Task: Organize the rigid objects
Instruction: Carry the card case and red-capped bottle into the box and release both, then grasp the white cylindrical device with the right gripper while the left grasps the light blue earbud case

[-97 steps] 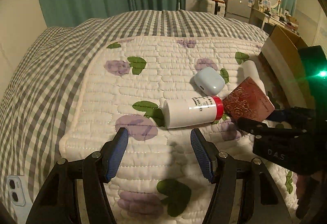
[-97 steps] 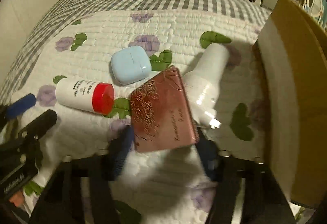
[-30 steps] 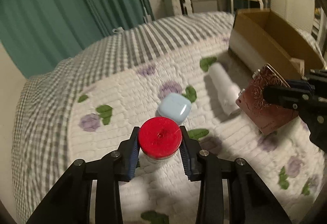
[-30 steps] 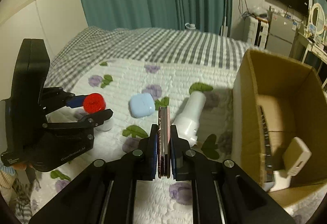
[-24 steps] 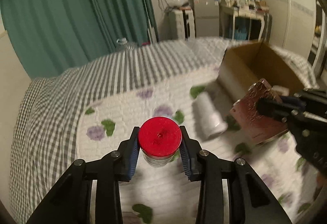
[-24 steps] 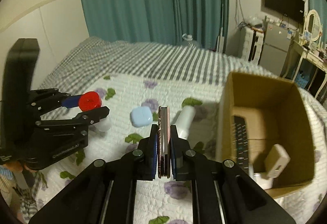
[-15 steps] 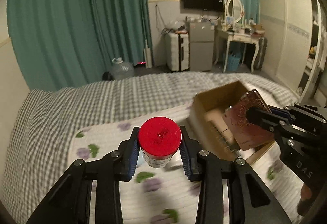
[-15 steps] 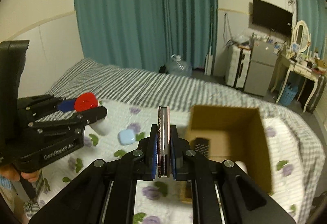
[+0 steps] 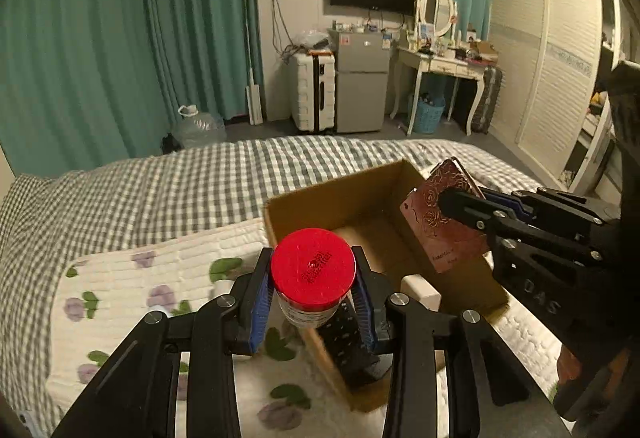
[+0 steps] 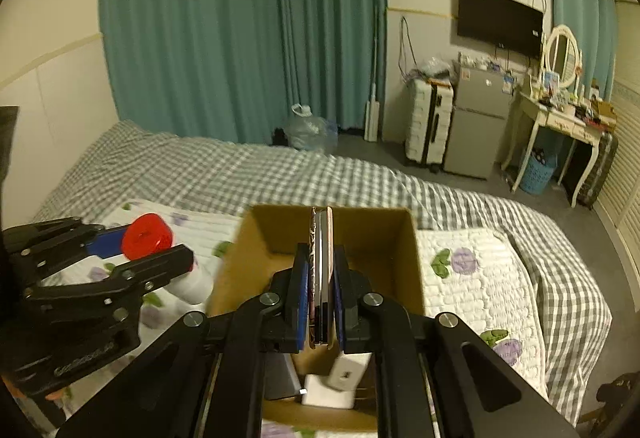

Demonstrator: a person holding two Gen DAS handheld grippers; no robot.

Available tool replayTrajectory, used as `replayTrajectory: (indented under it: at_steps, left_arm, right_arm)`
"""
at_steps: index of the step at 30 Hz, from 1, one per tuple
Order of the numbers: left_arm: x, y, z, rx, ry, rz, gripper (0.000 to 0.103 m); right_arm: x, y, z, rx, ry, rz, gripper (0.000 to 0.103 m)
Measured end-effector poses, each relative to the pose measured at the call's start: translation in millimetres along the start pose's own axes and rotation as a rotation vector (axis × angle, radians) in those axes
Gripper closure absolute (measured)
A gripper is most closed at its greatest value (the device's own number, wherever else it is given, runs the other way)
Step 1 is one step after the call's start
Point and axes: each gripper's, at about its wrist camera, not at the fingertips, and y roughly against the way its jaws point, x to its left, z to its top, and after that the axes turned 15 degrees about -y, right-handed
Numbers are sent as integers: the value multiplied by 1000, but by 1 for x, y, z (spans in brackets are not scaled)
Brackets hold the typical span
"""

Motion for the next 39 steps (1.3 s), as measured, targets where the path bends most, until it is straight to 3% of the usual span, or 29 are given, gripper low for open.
replayTrajectory:
  at_steps: [9,14,18,20,21,25,31,39]
  left_arm:
    - [-20,-68,1,59,-23,-43,67]
    - [-25,-90,4,65,-15,-67,67]
    - [-29,-91,2,68,-27,-84,62]
    - [-27,-86,1,61,-24,-81,52]
    - [-25,-82,1,61,-18,-79,52]
    - [-16,-57,2,46,-16,-51,48]
    - [14,-4,-7,12,6,-2,45]
    - [61,61,-38,-4,49,92,40]
  right_arm:
    - [-44,-74,-8,97,-30,-29,93]
    - [-48,-92,-5,121,26,-41,93]
    - [-62,-93,-3,114,-20,-59,93]
    - [-67,-92,-4,124,-40,-64,93]
    - [-68,-89,-4,124,-49,-58,89]
    - [-58,-60,-1,34,-40,-71,51]
    - [-45,-16,-2,-35,-109,-71,46]
    - [-7,22,-23,-8,-128,-86,42]
